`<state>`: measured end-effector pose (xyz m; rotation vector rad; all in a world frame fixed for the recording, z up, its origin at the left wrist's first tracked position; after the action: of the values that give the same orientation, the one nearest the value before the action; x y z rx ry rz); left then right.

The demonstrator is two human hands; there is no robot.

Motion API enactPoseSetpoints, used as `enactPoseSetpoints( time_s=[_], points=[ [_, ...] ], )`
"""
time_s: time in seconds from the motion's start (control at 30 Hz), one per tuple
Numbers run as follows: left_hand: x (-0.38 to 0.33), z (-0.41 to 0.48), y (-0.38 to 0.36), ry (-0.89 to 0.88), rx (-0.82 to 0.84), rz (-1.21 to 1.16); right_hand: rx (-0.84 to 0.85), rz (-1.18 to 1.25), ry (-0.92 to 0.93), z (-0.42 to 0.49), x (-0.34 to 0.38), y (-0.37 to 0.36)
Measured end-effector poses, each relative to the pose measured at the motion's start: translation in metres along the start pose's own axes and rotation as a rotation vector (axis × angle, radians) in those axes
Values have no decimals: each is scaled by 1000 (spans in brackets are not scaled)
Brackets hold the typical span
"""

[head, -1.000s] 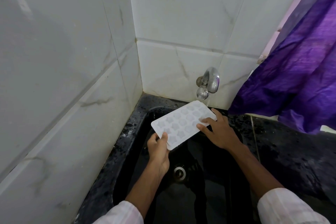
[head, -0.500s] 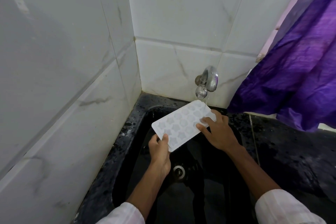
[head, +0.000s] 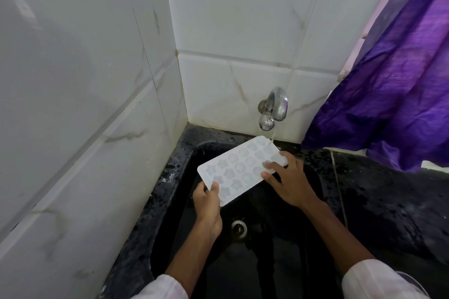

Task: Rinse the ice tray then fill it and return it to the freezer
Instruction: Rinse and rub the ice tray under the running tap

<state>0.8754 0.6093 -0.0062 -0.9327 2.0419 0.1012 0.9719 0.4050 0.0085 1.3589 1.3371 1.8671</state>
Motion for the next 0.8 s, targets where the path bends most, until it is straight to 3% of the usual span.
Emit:
enactPoseSetpoints(
  time_s=[0.2, 0.33, 0.6, 0.8],
  points=[
    [-3, 1, 15, -186, -38, 246, -114, 357, -114, -14, -5, -17],
    [-5, 0, 26, -408, -29, 505, -37, 403, -224, -23, -10, -32],
    [-6, -15, 43, -950, 125, 877, 37, 422, -286, -30, -20, -55],
    [-2, -17, 46, -1561, 244, 1129, 81, 387, -281, -35, -15, -55]
  ],
)
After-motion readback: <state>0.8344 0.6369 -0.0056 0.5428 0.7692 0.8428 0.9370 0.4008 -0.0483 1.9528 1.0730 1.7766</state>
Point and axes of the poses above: each hand's wrist, its own z-axis towards the middle knuckle, its own y-axis out of the back of the hand, x = y × z, the point moved 3 cm from there along z, towards the middle knuckle, and after that the axes turned 9 degrees about y, right-handed, at the moved point
